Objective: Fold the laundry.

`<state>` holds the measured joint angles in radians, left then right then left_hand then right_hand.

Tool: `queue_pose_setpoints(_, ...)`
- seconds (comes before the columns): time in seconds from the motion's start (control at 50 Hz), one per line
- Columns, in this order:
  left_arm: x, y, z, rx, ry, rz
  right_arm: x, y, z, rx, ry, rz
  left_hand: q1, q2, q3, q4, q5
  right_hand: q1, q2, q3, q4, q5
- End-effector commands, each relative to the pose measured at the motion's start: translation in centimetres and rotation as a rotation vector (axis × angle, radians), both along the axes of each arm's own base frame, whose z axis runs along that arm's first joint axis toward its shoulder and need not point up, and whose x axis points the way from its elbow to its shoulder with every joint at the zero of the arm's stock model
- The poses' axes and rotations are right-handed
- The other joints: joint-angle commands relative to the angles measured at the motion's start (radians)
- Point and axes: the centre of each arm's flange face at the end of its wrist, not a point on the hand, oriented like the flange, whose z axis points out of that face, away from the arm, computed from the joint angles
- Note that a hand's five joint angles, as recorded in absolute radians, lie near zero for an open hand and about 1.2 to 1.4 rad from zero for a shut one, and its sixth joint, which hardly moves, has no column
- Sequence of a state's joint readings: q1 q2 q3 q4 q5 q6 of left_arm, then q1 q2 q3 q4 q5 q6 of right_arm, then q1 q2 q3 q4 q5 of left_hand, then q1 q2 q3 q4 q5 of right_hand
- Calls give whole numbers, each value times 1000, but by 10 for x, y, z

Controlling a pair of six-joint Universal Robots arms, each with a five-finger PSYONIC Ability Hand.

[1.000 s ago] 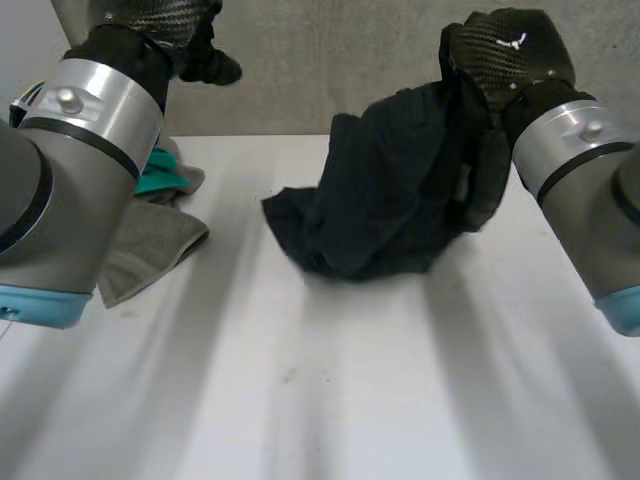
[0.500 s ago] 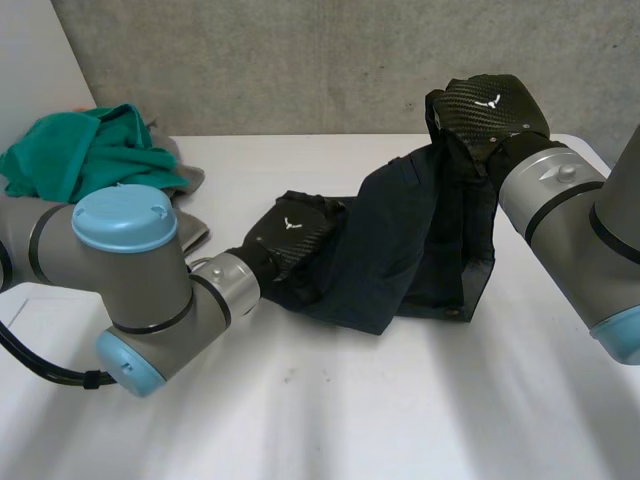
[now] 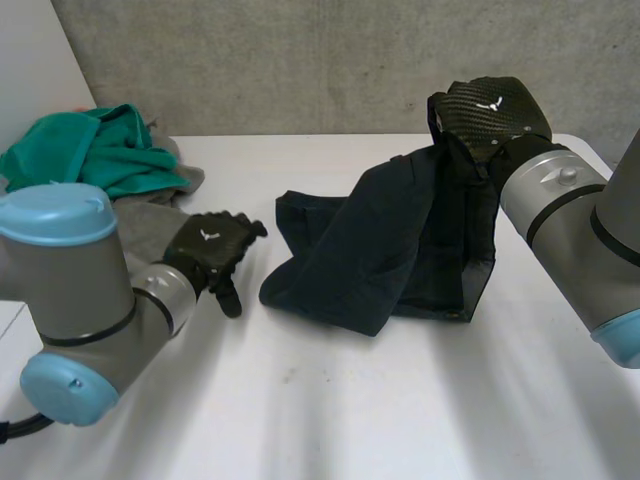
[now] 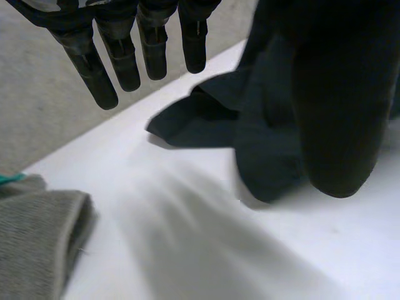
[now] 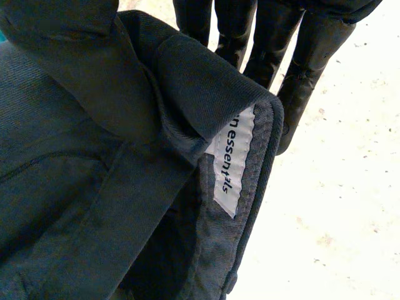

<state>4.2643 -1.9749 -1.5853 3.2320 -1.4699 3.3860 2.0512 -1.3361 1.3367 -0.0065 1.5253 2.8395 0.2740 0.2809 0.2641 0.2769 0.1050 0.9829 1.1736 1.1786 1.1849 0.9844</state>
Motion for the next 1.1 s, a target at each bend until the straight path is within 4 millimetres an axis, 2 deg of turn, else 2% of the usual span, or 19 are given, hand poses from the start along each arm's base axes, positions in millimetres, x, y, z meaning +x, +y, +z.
queue_pose_setpoints(0.02, -22, 3, -33, 110, 46, -76, 1, 4, 5, -12, -7, 5, 60, 53, 70, 57, 54, 413, 223, 218, 211, 237)
queue_pose_setpoints(0.06, -30, 0, -38, 123, 62, -78, 1, 4, 6, -14, -7, 5, 77, 70, 87, 74, 72, 413, 223, 218, 211, 237)
queue_pose_setpoints(0.14, -42, -9, -39, 120, 98, -83, -1, 5, 10, -23, -12, 2, 452, 445, 462, 449, 447, 413, 223, 218, 211, 237)
queue_pose_setpoints(0.16, -44, -14, -36, 106, 110, -80, -1, 5, 10, -23, -12, 0, 709, 702, 719, 706, 704, 413, 223, 218, 211, 237)
queue_pose_setpoints(0.22, -45, -18, -29, 85, 120, -77, -4, 5, 12, -27, -14, -9, 1120, 1114, 1130, 1118, 1115, 413, 223, 218, 211, 237)
queue_pose_setpoints(0.28, -45, -18, -26, 75, 117, -77, -7, 5, 15, -36, -15, -20, 1122, 1115, 1132, 1119, 1117, 413, 223, 218, 211, 237)
queue_pose_setpoints(0.34, -40, -16, 5, 1, 140, -51, -10, 10, 21, -43, 0, -19, 1122, 1115, 1132, 1119, 1117, 413, 223, 218, 211, 237)
queue_pose_setpoints(0.38, -28, -13, 47, -100, 179, 0, -12, 16, 26, -48, 44, -16, 1122, 1115, 1132, 1119, 1117, 413, 223, 218, 211, 237)
queue_pose_setpoints(0.44, -13, -9, 82, -189, 212, 51, -16, 22, 34, -83, 126, -20, 1122, 1115, 1132, 1119, 1117, 413, 223, 218, 211, 237)
queue_pose_setpoints(0.46, -6, -4, 105, -250, 236, 63, -17, 23, 37, -97, 143, -20, 1122, 1115, 1132, 1119, 1117, 413, 223, 218, 211, 237)
queue_pose_setpoints(0.5, 0, 4, 134, -328, 264, 63, -18, 26, 44, -130, 174, -25, 1122, 1115, 1132, 1119, 1117, 413, 223, 218, 211, 237)
queue_pose_setpoints(0.52, 2, 8, 144, -357, 273, 61, -20, 29, 54, -168, 187, -32, 1122, 1115, 1132, 1119, 1117, 413, 223, 218, 211, 237)
queue_pose_setpoints(0.54, 9, 18, 170, -433, 298, 61, -21, 30, 61, -191, 185, -35, 1122, 1115, 1132, 1119, 1117, 413, 223, 218, 211, 237)
queue_pose_setpoints(0.62, 22, 41, 222, -590, 347, 59, -29, 44, 98, -301, 145, -59, 1122, 1115, 1132, 1119, 1117, 413, 223, 218, 211, 237)
queue_pose_setpoints(0.7, 31, 60, 262, -708, 402, 59, -42, 60, 132, -388, 105, -88, 1122, 1115, 1132, 1119, 1117, 413, 223, 218, 211, 237)
queue_pose_setpoints(0.84, 48, 91, 315, -862, 484, 59, -58, 86, 161, -417, 99, -100, 1122, 1115, 1132, 1119, 1117, 413, 223, 218, 211, 237)
queue_pose_setpoints(0.9, 46, 88, 318, -866, 487, 59, -59, 86, 161, -402, 106, -98, 1122, 1115, 1132, 1119, 1117, 413, 223, 218, 211, 237)
queue_pose_setpoints(0.98, 34, 64, 302, -809, 454, 55, -54, 73, 153, -366, 125, -97, 1122, 1115, 1132, 1119, 1117, 413, 223, 218, 211, 237)
queue_pose_setpoints(1.1, 4, 8, 252, -675, 376, 46, -34, 25, 102, -215, 189, -79, 1122, 1115, 1132, 1119, 1117, 413, 223, 218, 211, 237)
